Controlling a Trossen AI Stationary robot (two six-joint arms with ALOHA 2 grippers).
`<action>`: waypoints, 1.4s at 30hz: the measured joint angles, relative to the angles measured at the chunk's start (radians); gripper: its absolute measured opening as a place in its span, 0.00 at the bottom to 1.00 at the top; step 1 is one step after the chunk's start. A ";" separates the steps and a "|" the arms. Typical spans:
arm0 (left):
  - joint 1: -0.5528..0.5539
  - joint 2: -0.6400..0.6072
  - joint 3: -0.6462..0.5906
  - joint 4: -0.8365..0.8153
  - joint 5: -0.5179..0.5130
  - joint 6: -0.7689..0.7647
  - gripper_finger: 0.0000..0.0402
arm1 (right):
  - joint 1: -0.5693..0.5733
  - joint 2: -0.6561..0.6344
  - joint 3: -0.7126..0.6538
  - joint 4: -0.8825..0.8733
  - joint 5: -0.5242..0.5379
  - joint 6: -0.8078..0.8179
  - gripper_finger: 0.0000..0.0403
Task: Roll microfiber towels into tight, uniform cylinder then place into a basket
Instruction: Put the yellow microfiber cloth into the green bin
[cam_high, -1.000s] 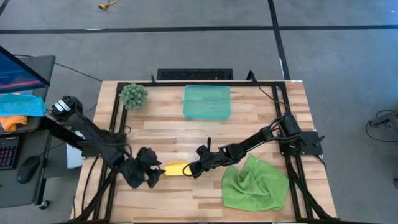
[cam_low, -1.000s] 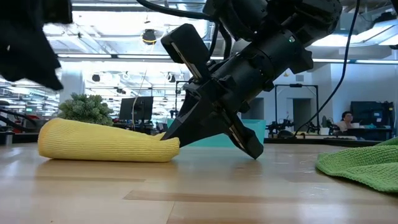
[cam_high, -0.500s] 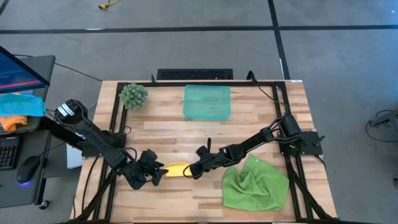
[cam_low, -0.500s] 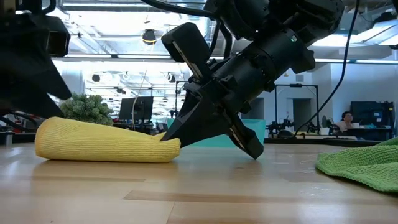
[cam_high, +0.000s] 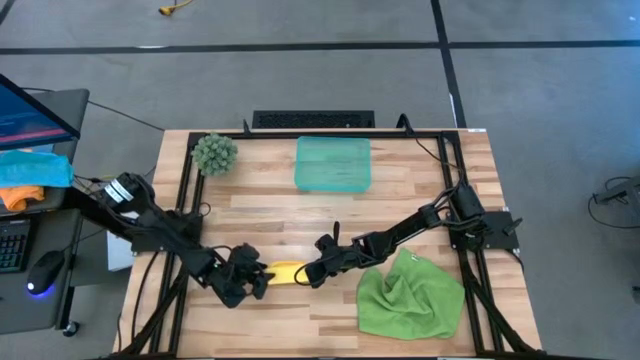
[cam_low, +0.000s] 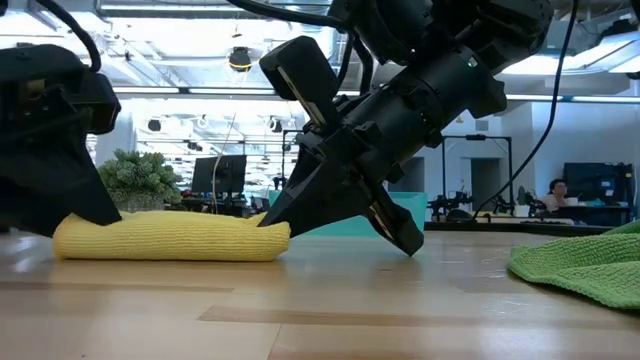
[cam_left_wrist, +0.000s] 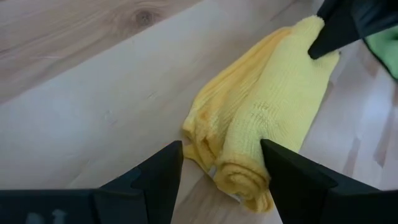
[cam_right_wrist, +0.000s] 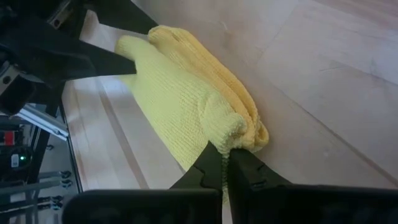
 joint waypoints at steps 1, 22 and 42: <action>-0.001 0.014 0.000 0.014 -0.008 -0.002 0.53 | 0.000 0.000 0.000 0.000 0.000 -0.001 0.04; 0.023 0.074 0.000 0.155 -0.018 0.158 0.05 | 0.000 0.001 -0.003 0.007 0.039 -0.061 0.04; 0.124 -0.045 -0.003 0.115 0.029 0.341 0.05 | -0.034 -0.002 0.039 -0.023 0.058 -0.232 0.03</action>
